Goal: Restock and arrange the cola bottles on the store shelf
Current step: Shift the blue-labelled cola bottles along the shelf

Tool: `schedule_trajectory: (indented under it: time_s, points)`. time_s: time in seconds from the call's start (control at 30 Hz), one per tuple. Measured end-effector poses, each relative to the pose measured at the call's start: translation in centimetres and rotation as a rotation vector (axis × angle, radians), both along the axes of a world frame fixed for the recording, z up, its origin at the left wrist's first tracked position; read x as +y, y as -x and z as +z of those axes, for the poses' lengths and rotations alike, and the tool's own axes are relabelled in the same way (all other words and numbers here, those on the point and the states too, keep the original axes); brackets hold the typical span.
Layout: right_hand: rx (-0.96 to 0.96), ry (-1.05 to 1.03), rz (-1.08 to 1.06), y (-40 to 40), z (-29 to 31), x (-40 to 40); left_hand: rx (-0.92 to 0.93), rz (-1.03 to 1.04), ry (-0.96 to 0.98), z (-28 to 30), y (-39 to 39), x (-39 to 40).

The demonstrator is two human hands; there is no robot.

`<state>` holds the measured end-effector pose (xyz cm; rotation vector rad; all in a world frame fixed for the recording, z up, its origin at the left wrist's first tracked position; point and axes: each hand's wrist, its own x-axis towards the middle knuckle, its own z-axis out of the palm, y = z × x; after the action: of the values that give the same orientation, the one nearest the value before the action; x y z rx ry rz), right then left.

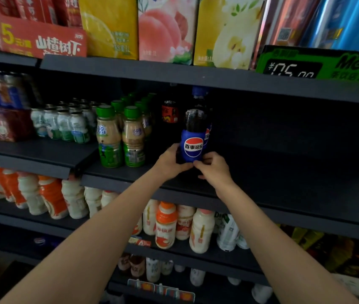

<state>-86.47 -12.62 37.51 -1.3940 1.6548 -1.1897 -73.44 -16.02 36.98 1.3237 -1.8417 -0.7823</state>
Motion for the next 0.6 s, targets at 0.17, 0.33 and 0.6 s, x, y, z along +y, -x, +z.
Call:
schedule_trajectory:
  time_s: [0.17, 0.33, 0.6]
  points:
    - [0.152, 0.193, -0.222, -2.5, 0.1, 1.7, -0.126, 0.088, 0.116, -1.3, -1.5, 2.5]
    - [0.247, 0.513, -0.216, -9.6, 1.0, 5.0, -0.201, 0.104, 0.354, -1.7, -7.5, 7.1]
    - [0.345, 0.088, 0.351, -34.3, -5.3, 8.7, -0.230, 0.366, 0.168, -7.6, -32.2, 16.3]
